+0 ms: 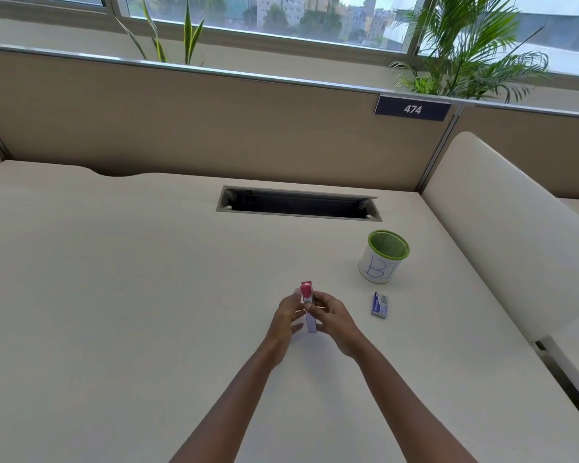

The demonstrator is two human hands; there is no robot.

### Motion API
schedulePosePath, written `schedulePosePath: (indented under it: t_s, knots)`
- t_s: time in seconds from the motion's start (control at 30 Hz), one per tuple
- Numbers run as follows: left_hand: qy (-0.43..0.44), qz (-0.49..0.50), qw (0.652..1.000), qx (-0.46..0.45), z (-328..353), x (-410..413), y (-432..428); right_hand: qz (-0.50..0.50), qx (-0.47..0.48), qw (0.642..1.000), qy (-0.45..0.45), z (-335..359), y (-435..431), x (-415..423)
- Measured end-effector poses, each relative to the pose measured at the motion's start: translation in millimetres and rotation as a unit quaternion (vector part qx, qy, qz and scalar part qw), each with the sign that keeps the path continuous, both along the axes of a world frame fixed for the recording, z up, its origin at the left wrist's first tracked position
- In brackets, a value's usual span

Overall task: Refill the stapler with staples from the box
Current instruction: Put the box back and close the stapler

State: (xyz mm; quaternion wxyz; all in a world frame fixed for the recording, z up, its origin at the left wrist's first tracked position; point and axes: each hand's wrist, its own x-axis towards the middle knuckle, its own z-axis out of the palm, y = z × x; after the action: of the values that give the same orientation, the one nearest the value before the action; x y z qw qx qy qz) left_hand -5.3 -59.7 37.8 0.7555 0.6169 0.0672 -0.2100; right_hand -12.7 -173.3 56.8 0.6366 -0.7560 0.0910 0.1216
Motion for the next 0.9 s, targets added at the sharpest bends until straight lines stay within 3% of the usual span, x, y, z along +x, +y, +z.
schedulePosePath:
  t_s: [0.1, 0.33, 0.7, 0.9]
  knots:
    - [-0.049, -0.018, 0.998, -0.021, -2, 1, 1, 0.020, -0.017, 1.000, -0.004, -4, 0, -3]
    - [-0.025, 0.036, 0.994, -0.099, 3, 11, 1, -0.007, -0.051, 0.998, -0.044, -4, 3, -2]
    - [-0.017, 0.088, 0.992, -0.084, 3, 14, -5, 0.002, -0.153, 0.985, -0.079, -3, 8, 2]
    - [0.006, 0.093, 0.989, -0.116, 2, 16, -3, 0.010, -0.119, 0.991, -0.054, -1, 5, 1]
